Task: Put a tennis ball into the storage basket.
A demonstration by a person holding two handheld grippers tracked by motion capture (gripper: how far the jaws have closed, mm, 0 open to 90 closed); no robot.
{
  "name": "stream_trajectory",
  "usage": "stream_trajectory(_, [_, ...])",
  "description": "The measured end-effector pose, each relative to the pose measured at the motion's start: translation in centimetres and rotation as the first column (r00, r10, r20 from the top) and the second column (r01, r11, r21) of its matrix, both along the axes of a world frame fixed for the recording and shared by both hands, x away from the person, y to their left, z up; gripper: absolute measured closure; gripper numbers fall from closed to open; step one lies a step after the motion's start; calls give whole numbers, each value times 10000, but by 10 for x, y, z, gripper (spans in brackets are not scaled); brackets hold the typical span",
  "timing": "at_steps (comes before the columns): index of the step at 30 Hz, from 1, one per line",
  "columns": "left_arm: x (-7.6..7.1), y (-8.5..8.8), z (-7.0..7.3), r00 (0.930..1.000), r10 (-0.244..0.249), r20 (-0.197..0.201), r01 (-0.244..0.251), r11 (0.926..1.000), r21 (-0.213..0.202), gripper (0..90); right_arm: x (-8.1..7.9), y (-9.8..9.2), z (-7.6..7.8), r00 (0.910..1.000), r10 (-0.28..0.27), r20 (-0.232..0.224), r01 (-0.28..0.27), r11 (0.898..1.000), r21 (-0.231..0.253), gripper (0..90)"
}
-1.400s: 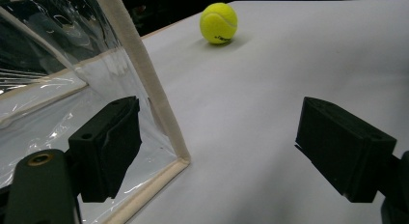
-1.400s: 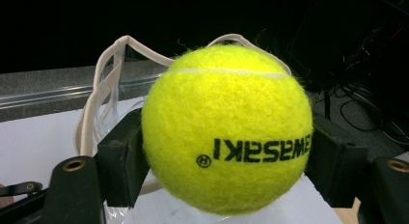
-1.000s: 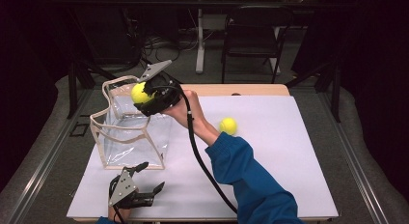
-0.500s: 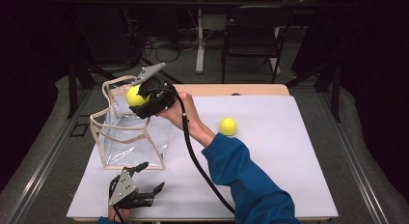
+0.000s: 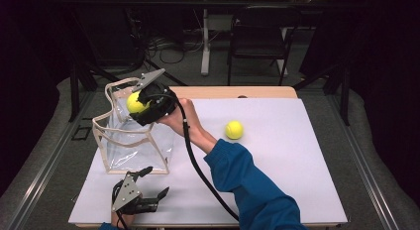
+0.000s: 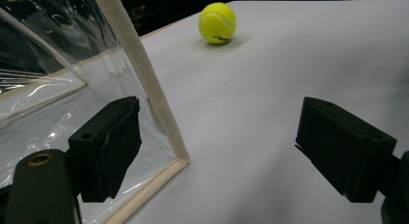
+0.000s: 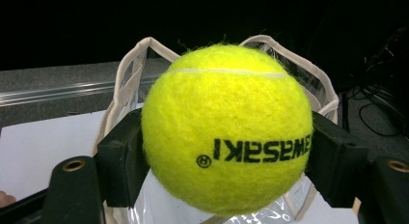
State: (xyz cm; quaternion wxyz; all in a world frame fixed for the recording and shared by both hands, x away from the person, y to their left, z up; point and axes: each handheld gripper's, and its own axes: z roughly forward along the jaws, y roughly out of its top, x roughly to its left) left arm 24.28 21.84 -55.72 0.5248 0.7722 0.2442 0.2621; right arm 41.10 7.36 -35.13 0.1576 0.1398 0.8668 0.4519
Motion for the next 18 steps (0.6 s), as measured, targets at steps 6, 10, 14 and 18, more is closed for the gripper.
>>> stream_trajectory(6, [0,0,0,10000,-6,5,6,10000,-17,160,-1,4,-2,10000,58,-26,-58,10000,-68,254])
stream_trajectory(10, [0,0,0,10000,-13,-5,13,10000,-9,160,-2,5,-2,10000,76,-44,-77,10000,-61,254])
stream_trajectory(14, [0,0,0,10000,-21,-8,21,10000,-9,160,-3,7,-3,9999,145,-25,-146,9998,-154,253])
stream_trajectory(18, [0,0,0,10000,-26,-7,26,10000,-6,160,-3,9,-4,9999,153,-74,-155,9997,-201,253])
